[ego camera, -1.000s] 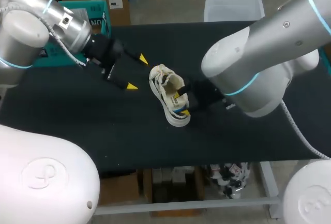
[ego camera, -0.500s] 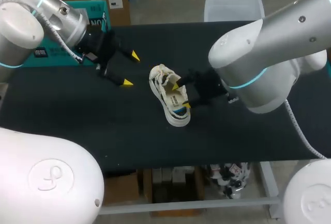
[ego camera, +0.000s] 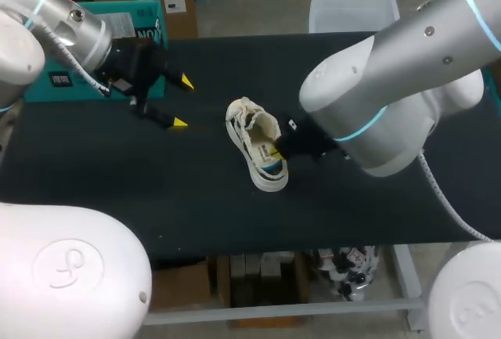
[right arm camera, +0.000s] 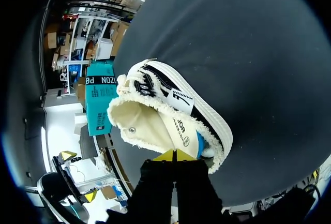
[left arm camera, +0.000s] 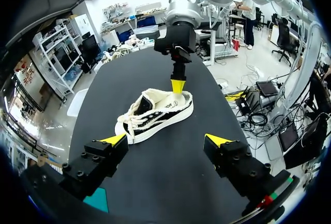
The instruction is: Open the shoe tongue, take the insole out of the shoe, put the insole back into the shoe, and pack the shoe into the shoebox
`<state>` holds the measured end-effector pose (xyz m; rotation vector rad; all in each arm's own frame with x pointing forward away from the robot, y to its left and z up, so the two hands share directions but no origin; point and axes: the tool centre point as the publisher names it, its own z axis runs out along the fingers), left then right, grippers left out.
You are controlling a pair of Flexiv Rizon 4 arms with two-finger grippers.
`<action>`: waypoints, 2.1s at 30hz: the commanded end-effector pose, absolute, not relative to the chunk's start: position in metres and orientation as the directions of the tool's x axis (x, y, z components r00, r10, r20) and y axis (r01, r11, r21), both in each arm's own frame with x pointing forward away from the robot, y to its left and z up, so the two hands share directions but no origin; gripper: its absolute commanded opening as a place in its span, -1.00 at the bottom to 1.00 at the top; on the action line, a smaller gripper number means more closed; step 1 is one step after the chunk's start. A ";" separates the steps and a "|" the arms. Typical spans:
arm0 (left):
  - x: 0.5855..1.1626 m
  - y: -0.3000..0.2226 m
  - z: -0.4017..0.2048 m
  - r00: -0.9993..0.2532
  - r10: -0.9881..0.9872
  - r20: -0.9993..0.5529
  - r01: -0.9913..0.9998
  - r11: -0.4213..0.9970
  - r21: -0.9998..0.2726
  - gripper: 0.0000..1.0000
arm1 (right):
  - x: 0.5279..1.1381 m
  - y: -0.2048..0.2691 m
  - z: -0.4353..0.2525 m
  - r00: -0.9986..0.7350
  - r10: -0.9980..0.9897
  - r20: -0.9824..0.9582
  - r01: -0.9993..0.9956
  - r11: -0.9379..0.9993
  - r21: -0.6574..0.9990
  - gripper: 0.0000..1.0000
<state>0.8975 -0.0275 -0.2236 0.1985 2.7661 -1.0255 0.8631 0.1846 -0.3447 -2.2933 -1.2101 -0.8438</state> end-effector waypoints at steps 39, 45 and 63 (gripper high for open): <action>0.873 -0.025 -0.213 -0.990 -0.063 -0.124 0.026 0.791 -0.612 1.00 | 0.877 0.167 -0.300 0.319 0.445 0.837 0.922 -0.350 -0.166 -1.00; 0.861 -0.026 -0.220 -0.991 -0.081 -0.109 -0.007 0.834 -0.552 1.00 | 0.879 0.153 -0.288 0.236 0.430 0.872 0.962 0.021 -0.271 -0.18; 0.870 -0.054 -0.230 -0.930 -0.364 0.062 -0.335 0.762 -0.554 1.00 | 0.884 0.146 -0.286 0.130 0.490 0.862 0.956 0.167 -0.240 1.00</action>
